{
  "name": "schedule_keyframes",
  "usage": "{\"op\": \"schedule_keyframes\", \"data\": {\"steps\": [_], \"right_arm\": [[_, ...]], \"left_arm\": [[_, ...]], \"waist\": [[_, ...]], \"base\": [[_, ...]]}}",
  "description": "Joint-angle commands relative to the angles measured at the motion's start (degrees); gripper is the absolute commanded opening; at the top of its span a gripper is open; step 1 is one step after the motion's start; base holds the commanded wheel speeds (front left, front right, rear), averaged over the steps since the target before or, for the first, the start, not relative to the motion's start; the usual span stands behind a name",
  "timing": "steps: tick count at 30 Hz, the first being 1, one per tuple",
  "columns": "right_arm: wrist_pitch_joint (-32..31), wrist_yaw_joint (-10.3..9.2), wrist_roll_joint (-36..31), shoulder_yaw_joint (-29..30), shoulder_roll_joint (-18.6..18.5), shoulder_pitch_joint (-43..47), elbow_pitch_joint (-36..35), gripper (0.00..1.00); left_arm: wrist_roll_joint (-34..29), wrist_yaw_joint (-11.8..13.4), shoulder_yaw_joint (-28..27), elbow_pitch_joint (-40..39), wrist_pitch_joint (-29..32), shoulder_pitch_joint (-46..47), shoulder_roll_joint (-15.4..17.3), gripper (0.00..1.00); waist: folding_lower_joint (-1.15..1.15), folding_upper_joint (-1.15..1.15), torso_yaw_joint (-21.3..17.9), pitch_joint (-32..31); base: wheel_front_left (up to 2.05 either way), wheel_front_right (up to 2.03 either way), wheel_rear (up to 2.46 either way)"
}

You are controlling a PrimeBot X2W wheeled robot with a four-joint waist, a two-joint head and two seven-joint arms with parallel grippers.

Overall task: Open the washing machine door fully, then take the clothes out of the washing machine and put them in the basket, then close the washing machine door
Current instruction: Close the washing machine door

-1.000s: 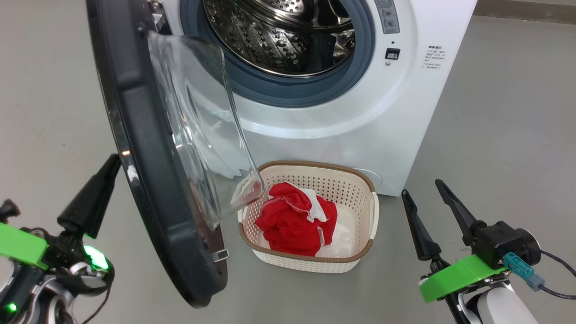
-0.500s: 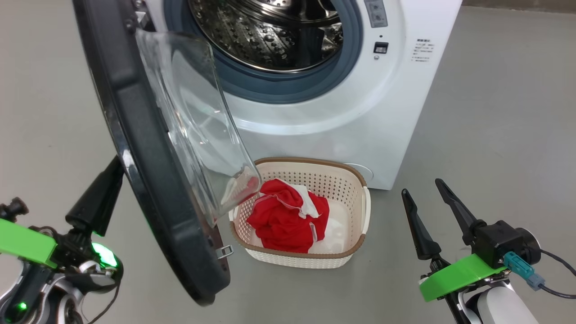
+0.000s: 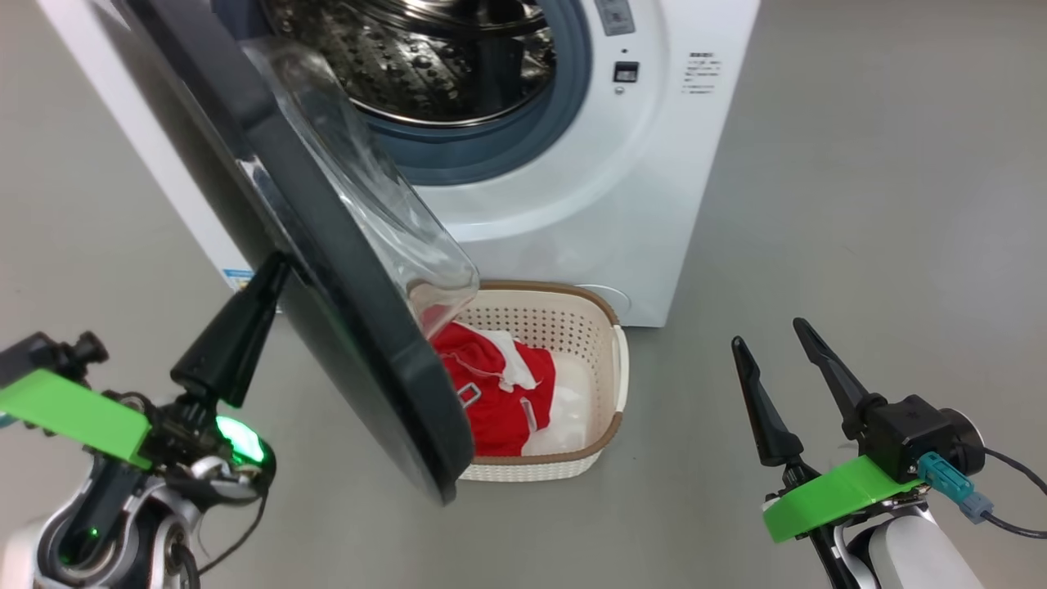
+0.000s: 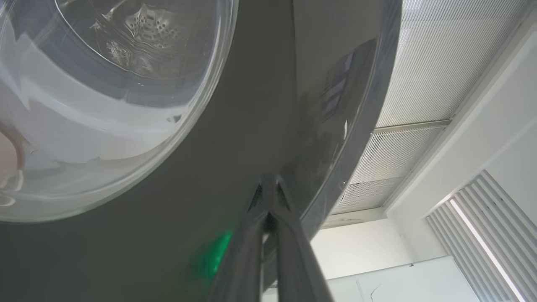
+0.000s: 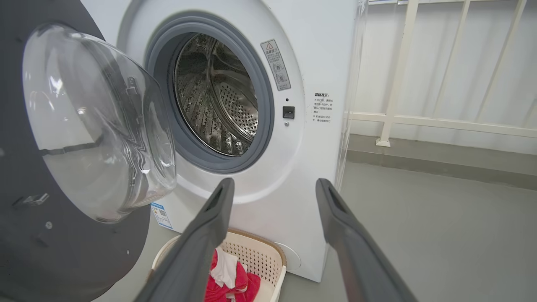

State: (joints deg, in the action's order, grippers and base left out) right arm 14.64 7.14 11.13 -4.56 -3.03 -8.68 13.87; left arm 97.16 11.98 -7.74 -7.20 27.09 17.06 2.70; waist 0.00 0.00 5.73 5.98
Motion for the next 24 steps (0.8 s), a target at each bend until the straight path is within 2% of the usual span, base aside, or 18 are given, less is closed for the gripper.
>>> {"op": "schedule_keyframes", "data": {"steps": [1,11,24], "right_arm": [[0.4,0.35,1.0,-1.2,0.1,-1.9,-1.4,1.00],[0.4,0.35,1.0,-1.0,0.1,-2.3,-1.5,1.00],[0.4,0.35,0.7,-1.1,0.1,-3.0,-1.5,1.00]], "left_arm": [[0.5,-1.0,-1.1,-1.6,-0.1,2.6,0.7,0.00],[1.2,-3.3,0.6,2.0,-3.9,7.2,0.3,0.00],[0.6,-5.8,1.3,7.4,-8.2,14.6,0.2,0.00]], "waist": [[0.00,0.00,-1.2,0.3],[0.00,0.00,-5.9,1.8],[0.00,0.00,-10.2,5.3]], "base": [[0.00,0.00,0.00],[0.00,0.00,0.00],[0.00,0.00,0.00]]}}
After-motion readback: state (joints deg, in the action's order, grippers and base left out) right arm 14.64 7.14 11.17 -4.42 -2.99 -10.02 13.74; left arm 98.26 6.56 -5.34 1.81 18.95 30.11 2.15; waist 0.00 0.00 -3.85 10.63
